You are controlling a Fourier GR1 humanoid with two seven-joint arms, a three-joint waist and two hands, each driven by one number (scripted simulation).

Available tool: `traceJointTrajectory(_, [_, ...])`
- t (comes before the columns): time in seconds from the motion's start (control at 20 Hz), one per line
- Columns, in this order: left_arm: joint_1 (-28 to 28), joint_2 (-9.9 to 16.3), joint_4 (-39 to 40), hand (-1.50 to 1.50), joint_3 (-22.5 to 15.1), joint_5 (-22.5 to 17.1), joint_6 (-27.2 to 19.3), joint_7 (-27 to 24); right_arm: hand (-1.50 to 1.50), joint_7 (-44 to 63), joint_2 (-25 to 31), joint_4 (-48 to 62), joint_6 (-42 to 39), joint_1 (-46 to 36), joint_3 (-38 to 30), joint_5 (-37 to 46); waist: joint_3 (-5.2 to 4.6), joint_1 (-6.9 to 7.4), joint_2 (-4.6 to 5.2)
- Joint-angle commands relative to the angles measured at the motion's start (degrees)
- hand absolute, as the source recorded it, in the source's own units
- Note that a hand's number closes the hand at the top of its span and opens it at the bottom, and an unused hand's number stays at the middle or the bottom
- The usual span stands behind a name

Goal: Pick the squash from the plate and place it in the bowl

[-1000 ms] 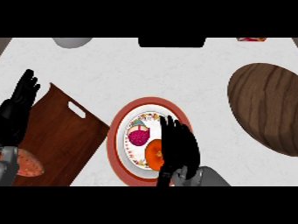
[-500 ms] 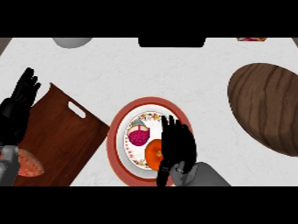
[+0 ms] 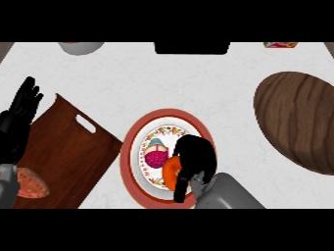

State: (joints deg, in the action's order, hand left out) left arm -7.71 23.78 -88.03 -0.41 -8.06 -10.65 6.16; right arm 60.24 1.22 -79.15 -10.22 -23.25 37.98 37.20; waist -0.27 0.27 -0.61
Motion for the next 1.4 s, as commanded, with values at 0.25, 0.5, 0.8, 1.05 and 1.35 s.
traceJointTrajectory(0.25, [-1.8, -2.4, 3.6, 0.0, 2.2, 1.2, 1.2, -1.0, 1.5, 6.2, -1.2, 1.4, 4.7, -0.9, 2.6, 4.4, 0.25, -0.25, 0.56])
traceJointTrajectory(0.5, [-1.6, -2.6, 1.2, 0.0, 1.4, 2.2, 0.9, 0.0, 1.5, 2.8, 1.7, 5.0, 7.2, -4.3, -4.4, 9.4, 0.27, -0.24, 0.63])
traceJointTrajectory(0.8, [0.9, -3.4, -2.3, 0.0, 0.1, 3.2, 0.9, 1.5, 1.5, 2.5, 2.5, 14.1, 7.6, -16.9, -15.2, 11.4, 0.27, 0.44, 0.6])
traceJointTrajectory(1.05, [1.4, -4.4, -0.5, 0.0, 0.4, 3.8, 0.2, 0.3, 1.5, 8.0, 6.7, 8.7, 6.5, -22.4, -14.5, 20.3, 0.2, -0.53, 0.2])
traceJointTrajectory(1.35, [-0.1, -2.6, 2.7, 0.0, 3.2, 2.5, 2.0, -1.2, 1.5, 13.3, 9.1, -1.6, 5.6, -27.6, -17.9, 29.4, 0.17, -1.8, -0.08])
